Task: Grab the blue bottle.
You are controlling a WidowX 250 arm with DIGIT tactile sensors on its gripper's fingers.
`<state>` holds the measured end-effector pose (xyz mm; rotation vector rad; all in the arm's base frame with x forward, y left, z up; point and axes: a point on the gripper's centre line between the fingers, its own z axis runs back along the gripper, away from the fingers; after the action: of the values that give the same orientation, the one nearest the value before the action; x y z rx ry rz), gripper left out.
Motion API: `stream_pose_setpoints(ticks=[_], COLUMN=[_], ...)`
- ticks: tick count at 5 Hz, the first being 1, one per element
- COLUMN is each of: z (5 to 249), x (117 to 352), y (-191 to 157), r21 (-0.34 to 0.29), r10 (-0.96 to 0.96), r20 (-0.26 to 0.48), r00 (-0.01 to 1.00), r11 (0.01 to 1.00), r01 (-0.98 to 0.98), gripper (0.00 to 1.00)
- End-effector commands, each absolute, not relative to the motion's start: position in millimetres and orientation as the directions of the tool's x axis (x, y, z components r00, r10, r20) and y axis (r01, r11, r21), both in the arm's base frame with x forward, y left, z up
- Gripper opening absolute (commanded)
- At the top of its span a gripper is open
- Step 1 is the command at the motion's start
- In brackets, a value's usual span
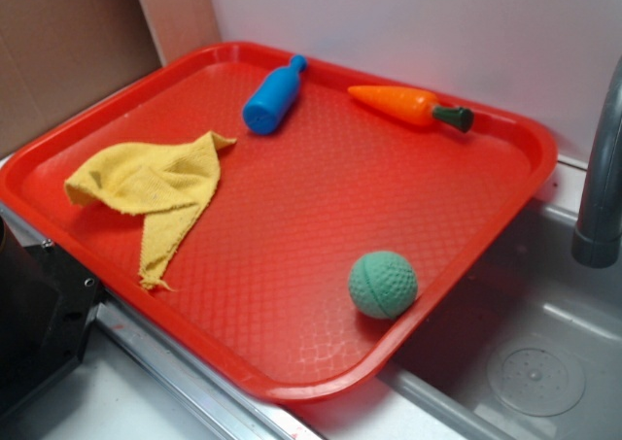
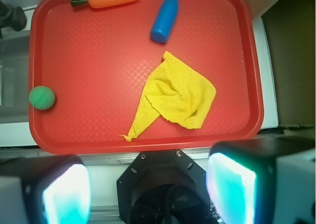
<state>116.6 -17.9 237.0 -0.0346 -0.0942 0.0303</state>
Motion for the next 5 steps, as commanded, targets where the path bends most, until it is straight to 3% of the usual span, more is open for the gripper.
stream_pose_setpoints(ticks=[1,3,5], z=[237.0,221.0,178.7], x=[116.6,137.7,180.8], y=[-17.9,-2.6,20.2], r21=[-0.036,-0.07,-0.068], r10=[0.032,0.25,0.445], r20=[0.094,0.188,0.289], r00=[0.995,0.95,0.848], r11=[0.999,0.968,0.893], r01=[-0.029,-0.241,-0.445], gripper=[1.0,1.0,1.0])
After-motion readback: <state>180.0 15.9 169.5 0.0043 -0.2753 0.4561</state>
